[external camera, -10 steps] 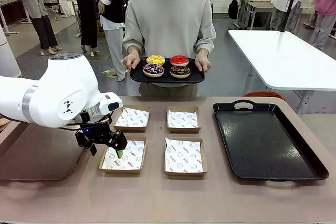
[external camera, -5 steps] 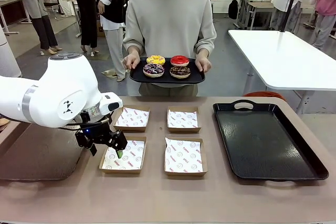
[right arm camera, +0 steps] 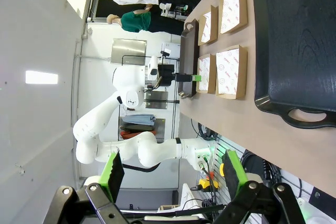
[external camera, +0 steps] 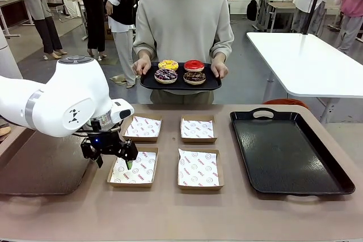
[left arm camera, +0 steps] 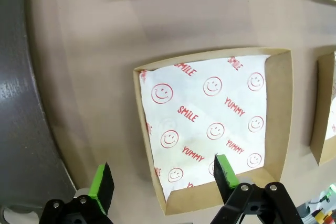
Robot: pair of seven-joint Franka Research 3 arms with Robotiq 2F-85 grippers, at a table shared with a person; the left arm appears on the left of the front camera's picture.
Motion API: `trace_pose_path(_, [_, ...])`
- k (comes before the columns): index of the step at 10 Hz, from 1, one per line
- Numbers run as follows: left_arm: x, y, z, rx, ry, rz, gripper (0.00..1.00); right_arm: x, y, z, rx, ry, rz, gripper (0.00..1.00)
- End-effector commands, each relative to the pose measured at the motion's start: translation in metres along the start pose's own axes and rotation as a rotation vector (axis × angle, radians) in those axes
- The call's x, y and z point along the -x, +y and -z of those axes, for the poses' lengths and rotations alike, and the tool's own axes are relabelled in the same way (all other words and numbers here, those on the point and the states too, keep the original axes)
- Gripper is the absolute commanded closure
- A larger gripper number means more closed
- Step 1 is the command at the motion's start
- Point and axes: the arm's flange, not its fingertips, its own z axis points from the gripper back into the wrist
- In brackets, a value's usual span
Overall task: Individually package the donuts and arrange them on the tray.
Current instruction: Pick up one Paper togo box.
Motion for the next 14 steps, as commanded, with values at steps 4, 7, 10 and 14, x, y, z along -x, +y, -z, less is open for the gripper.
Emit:
trace_pose_path(4, [-0.019, -0.008, 0.011, -0.051, 0.001, -0.084, 0.00, 0.000, 0.000, -0.001, -0.021, -0.006, -0.004, 0.00])
trace_pose_path(7, [-0.024, -0.006, 0.016, -0.024, 0.020, -0.049, 0.71, 0.000, 0.000, -0.001, -0.021, -0.006, -0.004, 0.00])
trace_pose_path(10, [-0.023, -0.004, 0.013, -0.038, 0.017, -0.043, 1.00, 0.000, 0.000, -0.001, -0.021, -0.006, -0.004, 0.00])
trace_pose_path(14, [-0.022, -0.002, 0.012, -0.036, 0.023, -0.049, 1.00, 0.000, 0.000, -0.001, -0.021, -0.006, -0.004, 0.00])
